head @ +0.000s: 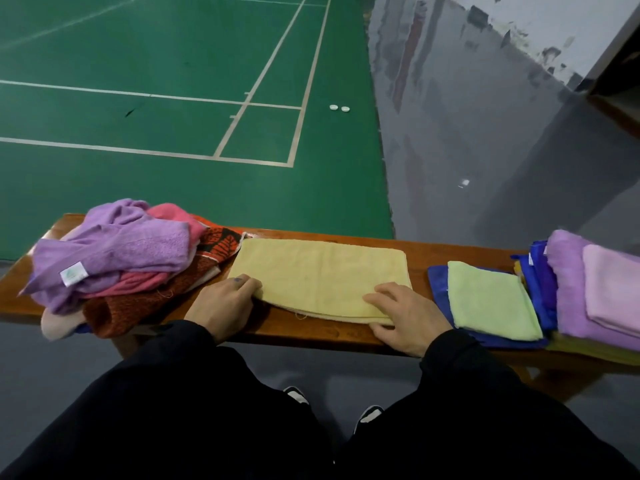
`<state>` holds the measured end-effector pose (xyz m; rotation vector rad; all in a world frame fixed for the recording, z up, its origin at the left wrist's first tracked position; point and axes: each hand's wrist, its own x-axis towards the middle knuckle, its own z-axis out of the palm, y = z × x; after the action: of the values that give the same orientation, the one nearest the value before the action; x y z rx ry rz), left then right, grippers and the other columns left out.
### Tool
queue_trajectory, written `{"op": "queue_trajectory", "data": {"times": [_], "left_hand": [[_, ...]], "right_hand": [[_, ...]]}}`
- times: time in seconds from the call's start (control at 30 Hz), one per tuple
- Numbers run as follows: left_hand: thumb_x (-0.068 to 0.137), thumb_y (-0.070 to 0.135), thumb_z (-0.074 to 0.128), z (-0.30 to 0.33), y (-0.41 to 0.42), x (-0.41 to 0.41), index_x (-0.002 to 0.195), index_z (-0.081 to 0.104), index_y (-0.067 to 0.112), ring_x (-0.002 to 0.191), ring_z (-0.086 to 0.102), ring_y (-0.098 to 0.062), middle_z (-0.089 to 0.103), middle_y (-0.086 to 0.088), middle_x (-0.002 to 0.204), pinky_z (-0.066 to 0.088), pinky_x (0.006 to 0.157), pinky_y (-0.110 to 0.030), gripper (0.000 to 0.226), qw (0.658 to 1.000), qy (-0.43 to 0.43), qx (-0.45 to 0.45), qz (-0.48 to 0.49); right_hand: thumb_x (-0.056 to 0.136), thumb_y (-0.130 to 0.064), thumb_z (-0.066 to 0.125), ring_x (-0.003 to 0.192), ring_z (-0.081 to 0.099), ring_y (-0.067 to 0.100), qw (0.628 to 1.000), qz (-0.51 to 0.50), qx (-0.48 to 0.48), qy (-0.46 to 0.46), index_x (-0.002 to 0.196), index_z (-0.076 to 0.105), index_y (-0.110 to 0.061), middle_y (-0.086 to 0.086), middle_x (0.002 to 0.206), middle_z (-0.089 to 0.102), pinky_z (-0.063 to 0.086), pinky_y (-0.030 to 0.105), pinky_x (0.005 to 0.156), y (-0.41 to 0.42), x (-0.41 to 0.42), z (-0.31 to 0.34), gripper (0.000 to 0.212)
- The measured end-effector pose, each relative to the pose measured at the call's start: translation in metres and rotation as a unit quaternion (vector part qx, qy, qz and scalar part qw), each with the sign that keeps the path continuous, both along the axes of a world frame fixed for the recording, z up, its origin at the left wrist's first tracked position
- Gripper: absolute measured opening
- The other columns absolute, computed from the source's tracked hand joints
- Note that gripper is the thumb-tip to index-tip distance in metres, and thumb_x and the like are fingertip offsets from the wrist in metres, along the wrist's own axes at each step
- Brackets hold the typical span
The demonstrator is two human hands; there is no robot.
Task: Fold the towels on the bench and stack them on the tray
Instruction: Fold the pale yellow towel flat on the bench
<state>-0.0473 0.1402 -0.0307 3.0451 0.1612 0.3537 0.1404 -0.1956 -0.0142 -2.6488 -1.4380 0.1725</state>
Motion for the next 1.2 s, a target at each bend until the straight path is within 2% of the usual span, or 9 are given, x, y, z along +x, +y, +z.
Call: {"op": "queue_trajectory", "data": {"times": [0.13,0.3,0.4,0.57,0.67,0.77,0.87,1.03,1.2], "left_hand": [[0.080,0.017,0.049,-0.006,-0.001,-0.002,0.094,0.061,0.016,0.078,0.064,-0.032,0.062,-0.005,0.096,0.051,0.051,-0.035,0.019,0.999,-0.026,-0.003,0.028],[0.084,0.043,0.064,-0.003,0.002,-0.008,0.103,0.064,0.024,0.085,0.064,-0.024,0.064,0.005,0.102,0.054,0.062,-0.033,0.027,1.000,0.002,-0.029,-0.002],[0.085,0.059,0.061,0.002,0.011,-0.008,0.109,0.067,0.029,0.089,0.063,-0.021,0.063,0.008,0.107,0.057,0.069,-0.034,0.038,0.998,0.027,-0.028,-0.044],[0.080,0.043,0.054,0.010,0.021,-0.002,0.109,0.071,0.028,0.081,0.071,-0.025,0.070,0.004,0.107,0.055,0.074,-0.036,0.037,0.994,0.071,0.035,-0.072],[0.084,0.039,0.046,0.014,0.019,0.000,0.103,0.074,0.024,0.070,0.071,-0.025,0.074,0.002,0.099,0.055,0.075,-0.040,0.037,0.996,0.032,0.054,-0.069],[0.091,0.038,0.048,0.013,0.014,0.001,0.098,0.073,0.020,0.064,0.067,-0.027,0.074,0.001,0.090,0.054,0.065,-0.034,0.032,0.999,0.000,0.035,-0.037],[0.094,0.041,0.046,0.009,0.017,0.001,0.109,0.064,0.024,0.078,0.064,-0.030,0.071,0.001,0.103,0.055,0.065,-0.038,0.029,0.999,0.013,-0.035,0.019],[0.089,0.066,0.045,0.015,0.002,0.000,0.103,0.068,0.028,0.090,0.066,-0.023,0.068,0.006,0.104,0.052,0.078,-0.036,0.046,1.000,0.024,-0.009,0.001],[0.084,0.086,0.041,0.021,-0.043,0.013,0.130,0.062,0.030,0.120,0.055,-0.019,0.062,0.005,0.128,0.044,0.100,-0.039,0.075,0.999,0.027,-0.007,-0.030]], "right_hand": [[0.102,-0.031,0.051,0.127,0.059,0.017,0.999,-0.013,0.019,-0.029,0.140,0.059,-0.023,-0.004,0.148,0.057,0.056,0.033,0.097,0.001,-0.001,-0.001,0.040],[0.094,-0.059,0.046,0.133,0.053,0.012,0.998,-0.026,0.056,0.021,0.133,0.065,-0.030,-0.010,0.146,0.056,0.048,0.032,0.106,-0.004,-0.001,-0.003,0.052],[0.096,-0.053,0.054,0.130,0.055,0.015,0.999,-0.005,0.040,0.016,0.133,0.064,-0.030,-0.007,0.145,0.057,0.052,0.034,0.101,-0.005,0.002,-0.002,0.045],[0.094,-0.025,0.067,0.114,0.069,0.022,0.999,0.009,0.035,-0.038,0.126,0.070,-0.023,-0.001,0.135,0.067,0.061,0.038,0.086,-0.003,0.001,-0.001,0.032],[0.100,-0.025,0.057,0.110,0.069,0.020,0.998,-0.027,0.062,-0.018,0.129,0.068,-0.023,-0.003,0.130,0.070,0.059,0.037,0.091,0.000,-0.002,0.005,0.031],[0.104,-0.027,0.050,0.088,0.069,0.021,0.994,-0.072,0.077,0.008,0.132,0.065,-0.025,0.000,0.107,0.075,0.057,0.036,0.078,0.003,-0.003,0.009,0.032],[0.104,-0.028,0.050,0.070,0.062,0.019,0.987,-0.119,0.109,0.019,0.130,0.064,-0.024,0.000,0.082,0.070,0.054,0.037,0.067,0.004,-0.002,0.013,0.029],[0.105,-0.027,0.053,0.093,0.062,0.015,0.964,-0.169,0.178,0.100,0.121,0.067,-0.022,-0.005,0.103,0.070,0.053,0.033,0.084,0.008,0.000,0.018,0.022],[0.104,-0.027,0.053,0.095,0.060,0.012,0.963,-0.174,0.178,0.104,0.115,0.066,-0.022,-0.007,0.105,0.067,0.049,0.029,0.082,0.012,-0.001,0.021,0.018]]}}
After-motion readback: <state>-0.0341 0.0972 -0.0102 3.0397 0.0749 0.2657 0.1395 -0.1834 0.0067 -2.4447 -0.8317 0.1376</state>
